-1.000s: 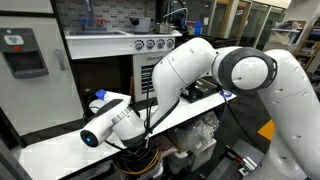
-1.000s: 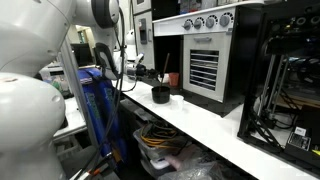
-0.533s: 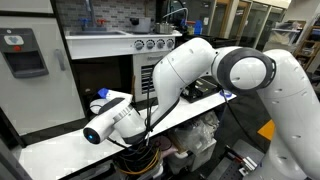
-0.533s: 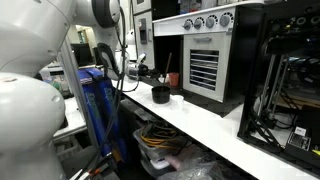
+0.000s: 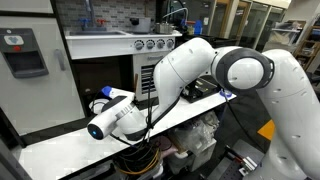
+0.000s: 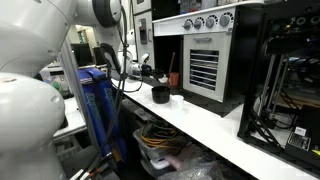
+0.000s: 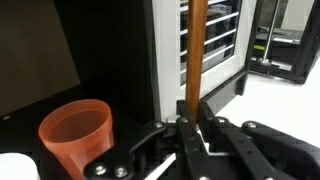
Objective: Use the spoon to stir the black cup
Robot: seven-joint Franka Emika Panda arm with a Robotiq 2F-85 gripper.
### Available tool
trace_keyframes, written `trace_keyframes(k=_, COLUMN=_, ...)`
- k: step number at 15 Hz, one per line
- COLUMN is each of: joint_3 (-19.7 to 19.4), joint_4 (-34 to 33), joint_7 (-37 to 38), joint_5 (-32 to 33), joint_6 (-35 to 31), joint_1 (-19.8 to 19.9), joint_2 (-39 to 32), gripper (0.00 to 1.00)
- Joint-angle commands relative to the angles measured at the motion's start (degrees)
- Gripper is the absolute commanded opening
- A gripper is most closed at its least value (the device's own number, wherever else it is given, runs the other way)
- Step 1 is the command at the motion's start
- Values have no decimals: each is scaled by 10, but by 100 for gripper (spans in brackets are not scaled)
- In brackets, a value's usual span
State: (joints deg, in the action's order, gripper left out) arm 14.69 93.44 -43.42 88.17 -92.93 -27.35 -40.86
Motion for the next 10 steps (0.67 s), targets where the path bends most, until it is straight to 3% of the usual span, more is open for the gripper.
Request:
trace_keyframes(k=1, joint_3=-3, joint_4=15, joint_7=5, joint_5=9, joint_6=-2, joint_1=7, joint_2=13, gripper=3)
trace_keyframes(k=10, joint_3=-4, joint_4=12, joint_7=2, joint_5=4, joint_6=1, joint_1=8, joint_2=14, gripper=3)
